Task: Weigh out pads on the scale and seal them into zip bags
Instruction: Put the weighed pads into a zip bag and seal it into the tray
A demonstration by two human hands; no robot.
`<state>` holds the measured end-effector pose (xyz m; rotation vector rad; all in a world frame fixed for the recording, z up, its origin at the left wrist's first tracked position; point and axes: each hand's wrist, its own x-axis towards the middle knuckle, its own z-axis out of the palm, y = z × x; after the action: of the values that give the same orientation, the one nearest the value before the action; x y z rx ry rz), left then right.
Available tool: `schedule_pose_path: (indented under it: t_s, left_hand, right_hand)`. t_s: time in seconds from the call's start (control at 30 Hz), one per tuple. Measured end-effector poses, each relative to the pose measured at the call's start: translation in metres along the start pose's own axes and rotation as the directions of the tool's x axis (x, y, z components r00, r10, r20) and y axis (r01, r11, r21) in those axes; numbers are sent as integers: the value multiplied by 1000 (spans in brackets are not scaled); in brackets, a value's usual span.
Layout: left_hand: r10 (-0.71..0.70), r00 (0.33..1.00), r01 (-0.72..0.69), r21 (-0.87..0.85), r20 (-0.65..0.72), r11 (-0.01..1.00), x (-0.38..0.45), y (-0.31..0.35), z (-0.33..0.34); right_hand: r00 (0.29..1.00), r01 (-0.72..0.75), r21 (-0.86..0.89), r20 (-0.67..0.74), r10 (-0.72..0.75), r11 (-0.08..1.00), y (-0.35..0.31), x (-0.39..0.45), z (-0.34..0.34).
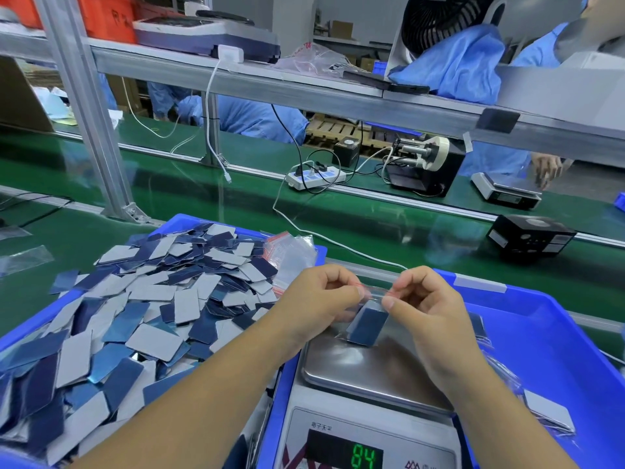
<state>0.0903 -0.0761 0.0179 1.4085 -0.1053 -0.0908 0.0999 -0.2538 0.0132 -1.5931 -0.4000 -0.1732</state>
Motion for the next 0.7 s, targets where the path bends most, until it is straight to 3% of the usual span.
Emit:
schedule_pose_path:
  t_s: [0.33,0.7]
  left_hand:
    - [81,996,-84,202,26,976,1,-6,-2]
    - [106,993,-114,241,45,964,0,-10,2]
  right_hand:
    - [996,-5,20,90,3,1000,-5,-2,5]
    - [997,-3,56,74,-1,998,-6,-2,4]
